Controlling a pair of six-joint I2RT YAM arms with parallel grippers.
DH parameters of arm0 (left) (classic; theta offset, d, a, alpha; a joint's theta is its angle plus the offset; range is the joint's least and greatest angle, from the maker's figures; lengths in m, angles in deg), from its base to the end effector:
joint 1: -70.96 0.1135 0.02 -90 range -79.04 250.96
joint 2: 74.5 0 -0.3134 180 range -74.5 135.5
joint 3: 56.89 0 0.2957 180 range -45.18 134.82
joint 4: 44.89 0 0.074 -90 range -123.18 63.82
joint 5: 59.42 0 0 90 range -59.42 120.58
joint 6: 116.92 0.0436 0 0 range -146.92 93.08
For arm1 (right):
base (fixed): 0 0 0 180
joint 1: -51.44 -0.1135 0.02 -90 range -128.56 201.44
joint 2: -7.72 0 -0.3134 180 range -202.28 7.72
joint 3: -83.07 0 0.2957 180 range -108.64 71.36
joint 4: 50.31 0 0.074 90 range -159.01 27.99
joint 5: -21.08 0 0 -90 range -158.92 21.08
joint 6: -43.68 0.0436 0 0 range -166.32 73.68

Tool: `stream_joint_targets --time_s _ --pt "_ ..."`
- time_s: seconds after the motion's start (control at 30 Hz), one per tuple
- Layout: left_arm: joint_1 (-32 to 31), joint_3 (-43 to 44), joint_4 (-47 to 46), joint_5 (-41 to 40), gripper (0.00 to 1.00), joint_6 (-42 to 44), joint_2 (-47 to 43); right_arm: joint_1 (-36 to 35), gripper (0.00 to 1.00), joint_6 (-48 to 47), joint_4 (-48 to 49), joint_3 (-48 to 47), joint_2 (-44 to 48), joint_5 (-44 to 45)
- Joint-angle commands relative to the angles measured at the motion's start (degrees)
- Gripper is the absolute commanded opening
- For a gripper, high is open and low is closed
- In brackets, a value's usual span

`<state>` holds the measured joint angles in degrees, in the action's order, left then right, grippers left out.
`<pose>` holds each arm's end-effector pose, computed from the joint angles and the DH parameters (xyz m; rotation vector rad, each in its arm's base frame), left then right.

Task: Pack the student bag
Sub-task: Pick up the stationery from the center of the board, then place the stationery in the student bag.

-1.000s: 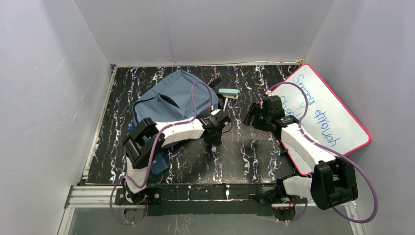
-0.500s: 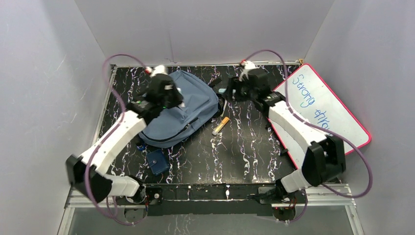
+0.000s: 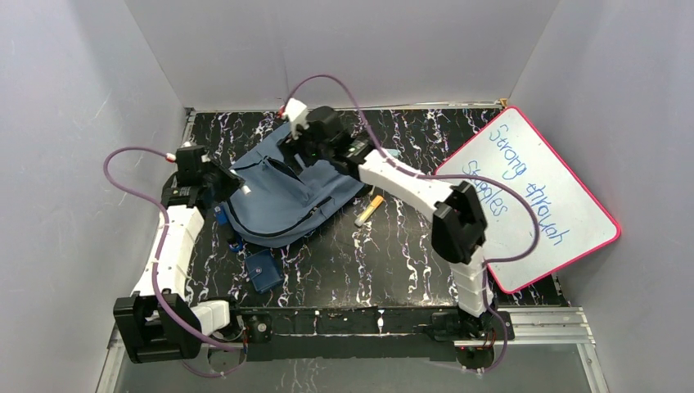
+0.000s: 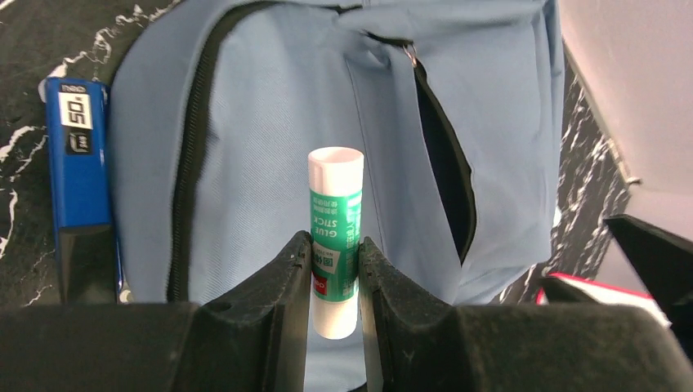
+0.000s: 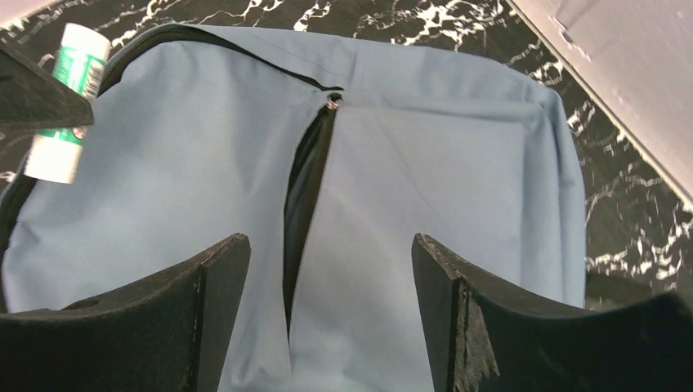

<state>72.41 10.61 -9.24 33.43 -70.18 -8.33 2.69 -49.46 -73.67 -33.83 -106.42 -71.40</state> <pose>0.2860 0.0051 0.3408 -0.8127 2.0525 -0.4673 0.3636 0.4174 0.3724 -0.8896 1.7608 0.5688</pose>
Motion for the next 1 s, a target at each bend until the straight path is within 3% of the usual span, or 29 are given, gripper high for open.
stream_joint_targets --time_s 0.0,0.2,0.57,0.67,0.8,0.97 --pt "5.7 -1.7 -4.6 9.0 0.0 -0.6 -3.2 -3.5 0.82 -10.6 -3.7 -10.2 -7.4 7.9" --pt "6.5 -3.2 -6.4 11.9 0.0 0.1 -3.3 -5.5 0.81 -16.9 -4.2 -16.9 -14.1 16.4" --pt "6.6 -4.6 -8.2 13.9 0.0 0.1 -3.3 -5.9 0.72 -20.9 -2.2 -17.6 -16.9 24.0" --pt "6.5 -5.3 -9.0 14.5 0.0 -0.1 -3.2 -5.9 0.64 -21.1 -1.5 -17.6 -17.0 25.5" --pt "6.6 -6.8 -12.0 17.5 0.0 -1.2 -2.0 -5.8 0.44 -20.8 -0.7 -17.1 -16.4 25.6" --pt "6.5 -8.9 -21.3 22.3 0.0 -4.6 -0.6 -5.8 0.29 -18.6 -1.1 -16.6 -15.4 21.8"
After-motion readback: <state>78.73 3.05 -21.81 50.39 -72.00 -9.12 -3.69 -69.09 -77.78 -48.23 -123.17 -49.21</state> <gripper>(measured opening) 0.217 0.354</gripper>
